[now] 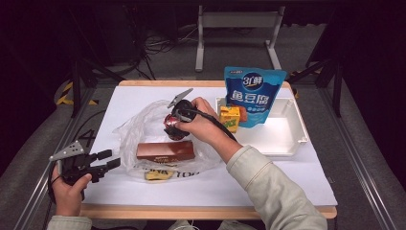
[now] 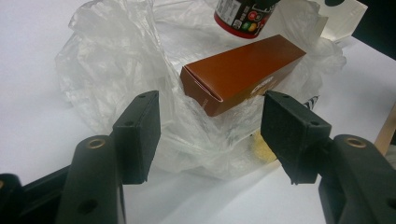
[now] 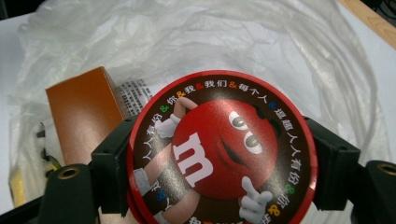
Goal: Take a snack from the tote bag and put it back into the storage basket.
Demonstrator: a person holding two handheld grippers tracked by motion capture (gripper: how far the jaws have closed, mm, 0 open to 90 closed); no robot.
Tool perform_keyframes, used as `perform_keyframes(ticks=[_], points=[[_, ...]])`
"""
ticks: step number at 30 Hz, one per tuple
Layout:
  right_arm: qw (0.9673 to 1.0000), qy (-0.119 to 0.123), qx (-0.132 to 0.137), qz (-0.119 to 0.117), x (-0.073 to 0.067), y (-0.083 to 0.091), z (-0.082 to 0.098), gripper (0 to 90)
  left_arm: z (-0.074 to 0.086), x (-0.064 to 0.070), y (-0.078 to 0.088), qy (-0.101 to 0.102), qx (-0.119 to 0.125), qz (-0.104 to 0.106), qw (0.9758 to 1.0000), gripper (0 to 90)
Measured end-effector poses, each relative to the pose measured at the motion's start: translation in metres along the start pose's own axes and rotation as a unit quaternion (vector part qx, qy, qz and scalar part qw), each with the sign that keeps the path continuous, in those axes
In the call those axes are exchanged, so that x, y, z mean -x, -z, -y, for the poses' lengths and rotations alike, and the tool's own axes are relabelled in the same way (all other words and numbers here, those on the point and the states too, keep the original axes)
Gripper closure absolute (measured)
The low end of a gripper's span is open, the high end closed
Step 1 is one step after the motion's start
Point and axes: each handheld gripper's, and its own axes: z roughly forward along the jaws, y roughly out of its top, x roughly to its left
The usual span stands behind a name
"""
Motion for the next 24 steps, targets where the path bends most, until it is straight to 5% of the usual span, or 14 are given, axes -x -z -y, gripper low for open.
perform_keyframes(ticks=[24], points=[[0.9995, 0.019, 0.021, -0.011, -0.003, 0.048, -0.019, 25.5, 0.000, 0.000, -0.001, 0.002, -0.003, 0.003, 1.0000, 38.6]])
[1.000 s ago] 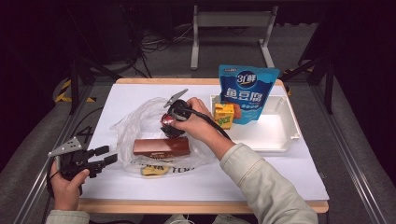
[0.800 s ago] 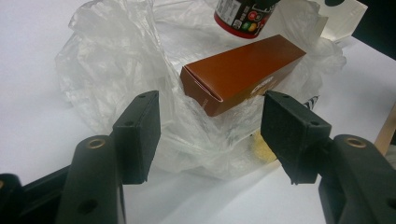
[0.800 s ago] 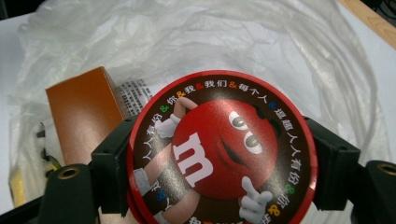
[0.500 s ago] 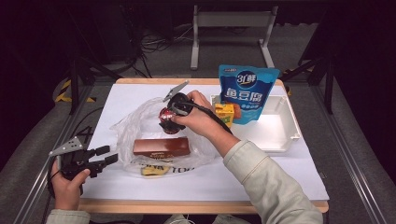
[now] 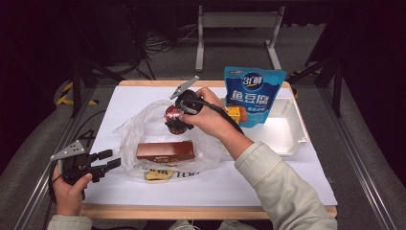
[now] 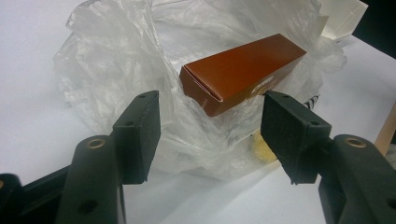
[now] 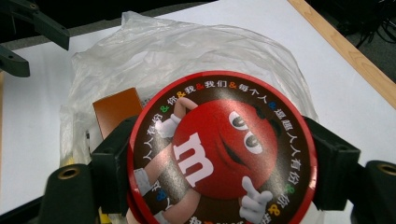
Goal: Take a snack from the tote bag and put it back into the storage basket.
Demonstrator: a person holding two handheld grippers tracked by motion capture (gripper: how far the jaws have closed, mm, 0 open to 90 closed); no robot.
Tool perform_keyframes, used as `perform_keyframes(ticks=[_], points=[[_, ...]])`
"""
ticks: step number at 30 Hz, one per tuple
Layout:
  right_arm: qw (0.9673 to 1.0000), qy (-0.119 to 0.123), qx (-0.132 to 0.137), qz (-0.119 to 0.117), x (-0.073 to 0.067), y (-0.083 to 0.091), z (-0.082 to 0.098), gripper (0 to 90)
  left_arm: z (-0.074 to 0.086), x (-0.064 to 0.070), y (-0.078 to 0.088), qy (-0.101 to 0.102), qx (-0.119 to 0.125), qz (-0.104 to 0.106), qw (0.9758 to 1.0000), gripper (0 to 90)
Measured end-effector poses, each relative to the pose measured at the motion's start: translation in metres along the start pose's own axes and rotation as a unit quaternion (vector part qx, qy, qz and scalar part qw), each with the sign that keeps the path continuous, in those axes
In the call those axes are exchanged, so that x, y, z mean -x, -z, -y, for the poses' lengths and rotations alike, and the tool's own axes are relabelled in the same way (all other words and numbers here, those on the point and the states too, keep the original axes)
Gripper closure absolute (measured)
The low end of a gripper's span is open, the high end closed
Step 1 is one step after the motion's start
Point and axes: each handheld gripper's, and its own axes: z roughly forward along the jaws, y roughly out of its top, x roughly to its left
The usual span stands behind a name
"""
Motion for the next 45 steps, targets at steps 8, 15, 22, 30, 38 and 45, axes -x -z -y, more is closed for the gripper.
perform_keyframes(ticks=[8, 15, 22, 30, 38, 45], points=[[1.0000, -0.002, 0.003, 0.008, 0.006, 0.019, 0.006, 25.5, 0.000, 0.000, -0.001, 0.002, 0.002, 0.000, 1.0000, 38.7], [0.9999, -0.007, 0.001, 0.015, 0.012, 0.032, 0.014, 25.6, -0.004, -0.002, -0.005, -0.005, -0.001, 0.003, 1.0000, 38.7], [0.9994, -0.019, 0.001, 0.029, 0.021, 0.055, 0.029, 25.6, -0.007, -0.002, -0.009, -0.007, 0.001, 0.009, 0.9999, 37.9], [0.9986, -0.035, 0.002, 0.040, 0.031, 0.073, 0.043, 25.6, -0.007, -0.002, -0.009, -0.008, 0.004, 0.008, 0.9999, 37.5], [0.9973, -0.051, 0.006, 0.053, 0.042, 0.096, 0.058, 25.6, -0.007, -0.001, -0.009, -0.011, 0.004, 0.010, 0.9999, 36.9], [0.9957, -0.066, 0.010, 0.065, 0.053, 0.115, 0.072, 25.6, -0.007, -0.001, -0.010, -0.014, 0.001, 0.011, 0.9998, 37.0]])
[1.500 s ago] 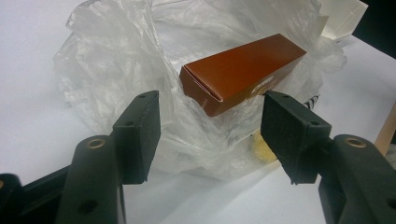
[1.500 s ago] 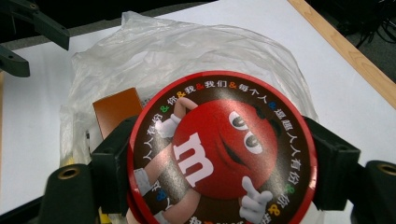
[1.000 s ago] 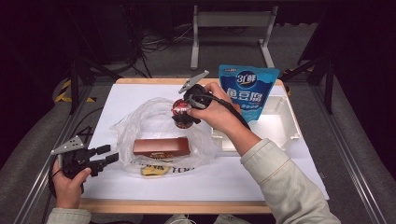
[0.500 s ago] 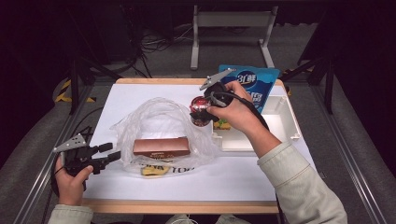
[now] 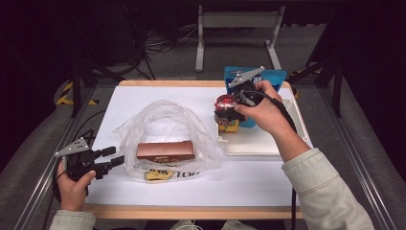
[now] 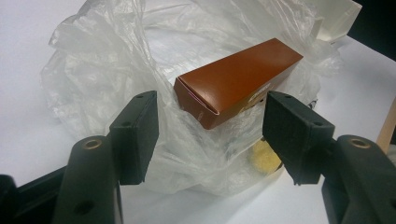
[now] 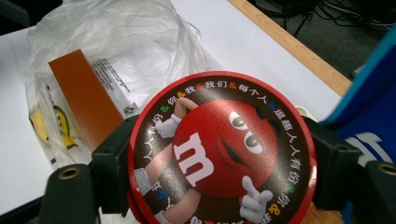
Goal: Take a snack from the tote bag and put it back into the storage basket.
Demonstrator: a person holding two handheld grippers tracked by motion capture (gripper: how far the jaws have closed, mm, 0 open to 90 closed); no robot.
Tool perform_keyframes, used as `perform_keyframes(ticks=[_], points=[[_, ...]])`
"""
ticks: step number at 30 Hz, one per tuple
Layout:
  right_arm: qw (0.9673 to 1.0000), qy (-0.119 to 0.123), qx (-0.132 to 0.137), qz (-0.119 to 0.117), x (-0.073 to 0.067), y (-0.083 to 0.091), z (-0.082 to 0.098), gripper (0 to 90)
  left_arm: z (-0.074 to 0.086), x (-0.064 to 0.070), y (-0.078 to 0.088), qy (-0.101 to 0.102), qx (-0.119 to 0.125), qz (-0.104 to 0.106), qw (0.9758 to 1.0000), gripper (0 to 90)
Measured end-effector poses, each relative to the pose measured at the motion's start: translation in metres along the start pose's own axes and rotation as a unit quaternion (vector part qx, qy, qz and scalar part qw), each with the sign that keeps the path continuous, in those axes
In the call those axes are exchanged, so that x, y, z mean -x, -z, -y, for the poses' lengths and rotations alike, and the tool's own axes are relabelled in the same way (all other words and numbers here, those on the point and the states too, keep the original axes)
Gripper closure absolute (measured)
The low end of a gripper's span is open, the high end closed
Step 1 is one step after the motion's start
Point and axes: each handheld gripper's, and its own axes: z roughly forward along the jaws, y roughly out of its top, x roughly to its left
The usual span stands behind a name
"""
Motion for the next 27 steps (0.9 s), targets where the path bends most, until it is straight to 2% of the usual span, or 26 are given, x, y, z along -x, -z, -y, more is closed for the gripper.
perform_keyframes(ticks=[1, 10, 24, 27], points=[[1.0000, -0.001, 0.000, 0.002, 0.002, 0.002, 0.001, 25.6, 0.000, 0.001, 0.000, 0.005, 0.000, 0.000, 1.0000, 37.0], [0.9998, -0.011, -0.006, 0.015, 0.016, 0.017, 0.015, 25.6, 0.000, 0.000, 0.000, 0.000, 0.000, 0.000, 1.0000, 37.1], [0.9982, -0.038, -0.006, 0.046, 0.048, 0.042, 0.048, 25.7, 0.001, 0.000, -0.001, 0.007, -0.003, -0.001, 1.0000, 37.2], [0.9978, -0.043, -0.004, 0.050, 0.055, 0.046, 0.055, 25.7, 0.001, 0.000, -0.002, 0.001, -0.003, -0.001, 1.0000, 37.3]])
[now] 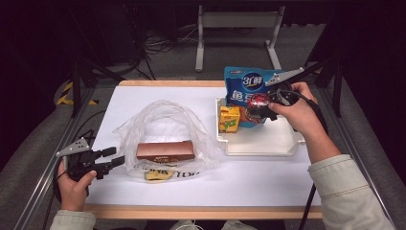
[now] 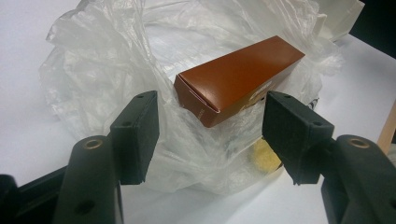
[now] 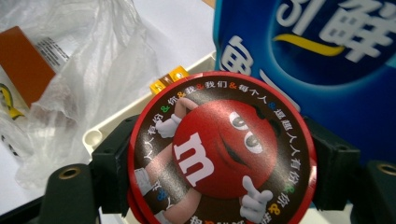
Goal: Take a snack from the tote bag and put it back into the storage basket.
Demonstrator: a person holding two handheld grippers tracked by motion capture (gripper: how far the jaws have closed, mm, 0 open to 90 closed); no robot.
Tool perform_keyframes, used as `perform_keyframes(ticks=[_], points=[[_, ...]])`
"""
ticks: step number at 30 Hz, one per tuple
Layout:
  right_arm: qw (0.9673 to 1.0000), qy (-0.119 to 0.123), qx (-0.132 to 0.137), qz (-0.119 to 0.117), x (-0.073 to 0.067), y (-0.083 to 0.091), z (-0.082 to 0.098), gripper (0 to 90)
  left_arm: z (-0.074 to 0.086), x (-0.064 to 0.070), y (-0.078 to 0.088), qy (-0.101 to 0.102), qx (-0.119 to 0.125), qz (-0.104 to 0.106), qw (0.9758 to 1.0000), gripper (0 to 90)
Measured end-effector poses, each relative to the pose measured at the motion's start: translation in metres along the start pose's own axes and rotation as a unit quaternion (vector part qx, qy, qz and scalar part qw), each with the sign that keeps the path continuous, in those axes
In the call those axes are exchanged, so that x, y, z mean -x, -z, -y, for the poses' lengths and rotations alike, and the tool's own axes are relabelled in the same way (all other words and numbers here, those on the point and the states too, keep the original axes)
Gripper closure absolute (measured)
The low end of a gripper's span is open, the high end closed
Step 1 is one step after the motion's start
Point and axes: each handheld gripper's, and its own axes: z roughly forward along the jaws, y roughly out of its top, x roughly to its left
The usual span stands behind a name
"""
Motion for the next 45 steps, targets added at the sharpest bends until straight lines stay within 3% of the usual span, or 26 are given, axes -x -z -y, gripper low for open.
perform_keyframes(ticks=[25, 45], points=[[0.9990, -0.024, -0.012, 0.034, 0.048, 0.011, 0.049, 25.7, 0.002, 0.000, 0.001, 0.003, -0.001, -0.004, 1.0000, 37.3], [0.9978, -0.042, -0.027, 0.045, 0.074, -0.003, 0.080, 25.7, 0.006, 0.003, 0.003, 0.009, -0.003, -0.009, 0.9999, 37.2]])
